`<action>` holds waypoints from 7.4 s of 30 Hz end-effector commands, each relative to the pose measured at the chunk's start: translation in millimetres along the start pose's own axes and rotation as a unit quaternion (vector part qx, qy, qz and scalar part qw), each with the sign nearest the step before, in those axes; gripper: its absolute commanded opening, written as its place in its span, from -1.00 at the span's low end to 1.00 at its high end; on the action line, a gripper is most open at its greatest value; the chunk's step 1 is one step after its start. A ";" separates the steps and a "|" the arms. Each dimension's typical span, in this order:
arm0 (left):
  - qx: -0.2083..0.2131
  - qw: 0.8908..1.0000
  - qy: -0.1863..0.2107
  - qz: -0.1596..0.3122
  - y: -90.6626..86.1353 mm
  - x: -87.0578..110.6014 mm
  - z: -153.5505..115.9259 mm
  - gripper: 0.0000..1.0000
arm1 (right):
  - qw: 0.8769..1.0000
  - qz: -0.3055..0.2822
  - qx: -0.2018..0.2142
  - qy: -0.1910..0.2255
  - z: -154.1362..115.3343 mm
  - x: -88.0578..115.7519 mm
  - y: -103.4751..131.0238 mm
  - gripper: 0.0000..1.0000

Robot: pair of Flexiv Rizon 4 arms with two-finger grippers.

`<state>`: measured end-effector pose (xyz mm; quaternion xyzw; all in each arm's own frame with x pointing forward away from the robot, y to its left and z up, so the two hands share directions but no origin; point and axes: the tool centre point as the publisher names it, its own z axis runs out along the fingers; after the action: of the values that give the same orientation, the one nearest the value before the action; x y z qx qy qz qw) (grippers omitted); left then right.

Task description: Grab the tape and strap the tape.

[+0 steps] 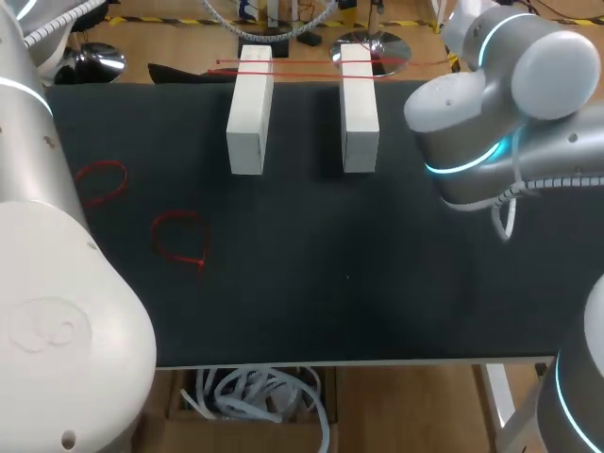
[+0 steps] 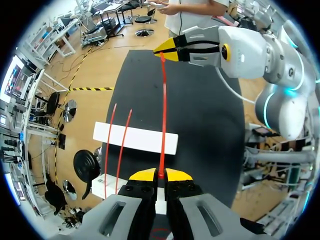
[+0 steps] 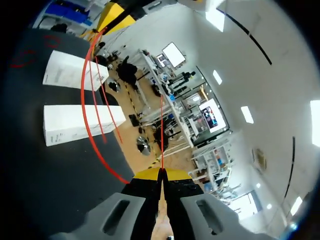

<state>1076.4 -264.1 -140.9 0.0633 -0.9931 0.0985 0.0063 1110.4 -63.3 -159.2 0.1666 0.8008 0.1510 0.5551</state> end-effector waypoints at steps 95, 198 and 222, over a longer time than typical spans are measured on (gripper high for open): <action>-0.002 1.000 0.000 -0.001 -0.5 -0.2 -0.4 -1.00 | 0.986 -0.134 0.025 -0.096 -3.8 50.8 115.6 -1.00; -0.002 1.000 0.000 -0.001 -0.5 -0.2 -0.4 -1.00 | 0.985 -0.149 -0.054 -0.070 -13.7 64.0 148.1 -0.55; -0.002 1.000 0.000 -0.001 -0.5 -0.2 -0.4 -1.00 | 0.984 -0.135 -0.112 -0.008 -62.5 67.5 124.8 0.84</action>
<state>1076.4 -264.2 -141.0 0.0634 -0.9931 0.0984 0.0061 1054.8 92.1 -151.3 0.0185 0.7707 0.1395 0.6215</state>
